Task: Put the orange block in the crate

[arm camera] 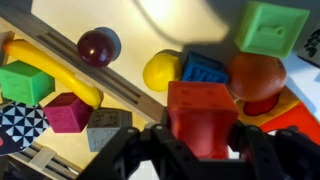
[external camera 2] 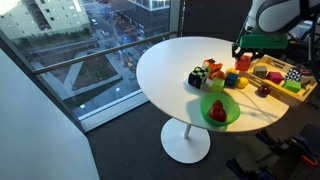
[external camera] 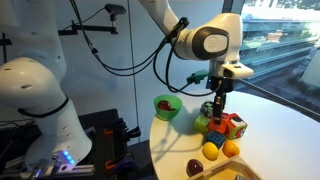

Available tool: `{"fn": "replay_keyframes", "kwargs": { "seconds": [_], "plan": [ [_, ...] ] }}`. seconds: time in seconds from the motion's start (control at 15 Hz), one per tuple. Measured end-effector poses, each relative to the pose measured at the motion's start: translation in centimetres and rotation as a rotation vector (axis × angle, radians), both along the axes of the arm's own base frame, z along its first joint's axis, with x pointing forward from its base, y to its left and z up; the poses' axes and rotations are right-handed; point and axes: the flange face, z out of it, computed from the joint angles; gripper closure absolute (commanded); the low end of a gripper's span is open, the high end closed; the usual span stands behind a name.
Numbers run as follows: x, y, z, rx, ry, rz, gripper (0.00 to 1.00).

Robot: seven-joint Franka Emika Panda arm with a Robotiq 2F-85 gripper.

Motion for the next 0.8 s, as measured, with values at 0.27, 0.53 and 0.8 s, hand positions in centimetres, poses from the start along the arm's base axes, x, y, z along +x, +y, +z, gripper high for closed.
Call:
{"fn": "replay_keyframes", "kwargs": {
  "seconds": [0.27,0.53,0.8],
  "plan": [
    [-1.4,-3.9,0.0,-0.047,0.023,-0.067,0.75],
    [-3.3,-8.0,-0.2,-0.09,0.056,-0.134,0.75],
    [-5.5,-11.6,-1.0,-0.127,0.103,-0.172,0.75]
  ]
}}
